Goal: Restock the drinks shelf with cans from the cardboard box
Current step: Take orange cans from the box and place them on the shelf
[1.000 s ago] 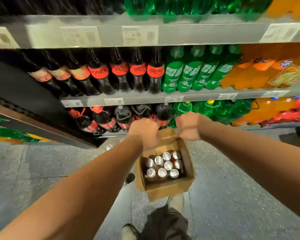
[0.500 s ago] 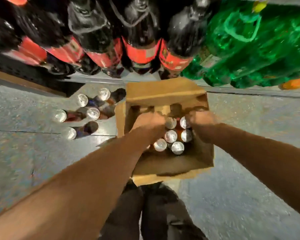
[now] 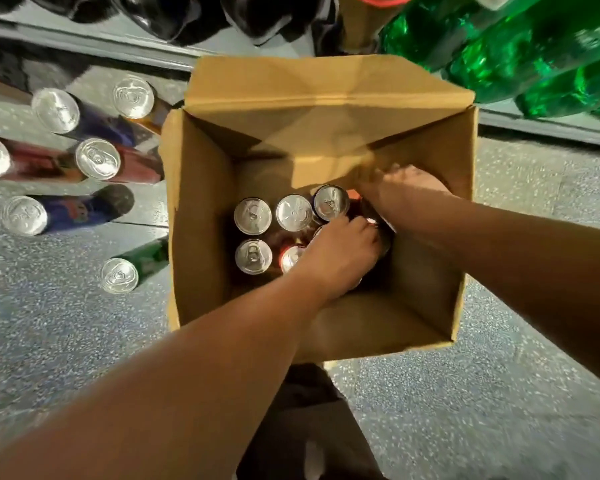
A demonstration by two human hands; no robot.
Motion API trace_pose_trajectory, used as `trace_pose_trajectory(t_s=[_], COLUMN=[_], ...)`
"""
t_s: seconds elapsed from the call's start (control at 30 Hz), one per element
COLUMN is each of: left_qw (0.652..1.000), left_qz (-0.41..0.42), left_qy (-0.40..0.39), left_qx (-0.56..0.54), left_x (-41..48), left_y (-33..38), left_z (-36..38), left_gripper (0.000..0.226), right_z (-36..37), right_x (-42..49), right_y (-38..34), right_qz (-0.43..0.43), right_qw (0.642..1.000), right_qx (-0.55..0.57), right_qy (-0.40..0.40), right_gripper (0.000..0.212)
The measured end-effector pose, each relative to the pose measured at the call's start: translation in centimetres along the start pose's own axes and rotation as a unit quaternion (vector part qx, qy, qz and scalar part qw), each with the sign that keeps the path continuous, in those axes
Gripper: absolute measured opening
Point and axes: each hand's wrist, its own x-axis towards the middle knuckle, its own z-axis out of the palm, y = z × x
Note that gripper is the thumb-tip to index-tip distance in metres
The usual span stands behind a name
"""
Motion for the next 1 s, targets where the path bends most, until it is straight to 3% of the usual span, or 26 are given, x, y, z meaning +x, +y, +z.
trace_pose_trajectory(t_s=[0.3,0.6,0.73,1.0], left_qw=[0.999,0.997,0.997,0.998], left_qz=[-0.018,-0.014,-0.042,-0.047], left_qy=[-0.022,0.002,-0.02,-0.042], left_qx=[-0.023,-0.071,-0.069,-0.032], left_x=[0.9,2.5,3.7,4.6], left_y=[0.7,0.7,1.1,1.4], left_z=[2.3,2.8,2.8,3.4], left_gripper=[0.032,0.036,0.027,0.03], right_z=[2.0,1.8,2.2,2.8], right_x=[1.6,3.2,3.3,3.2], right_y=[0.1,0.6,0.8,0.6], right_qz=[-0.041,0.013,0.005,0.0], right_qw=[0.999,0.999,0.999,0.995], right_qx=[0.001,0.043,0.027,0.007], right_qy=[0.012,0.002,0.03,0.096], right_gripper=[0.039,0.04,0.036,0.035])
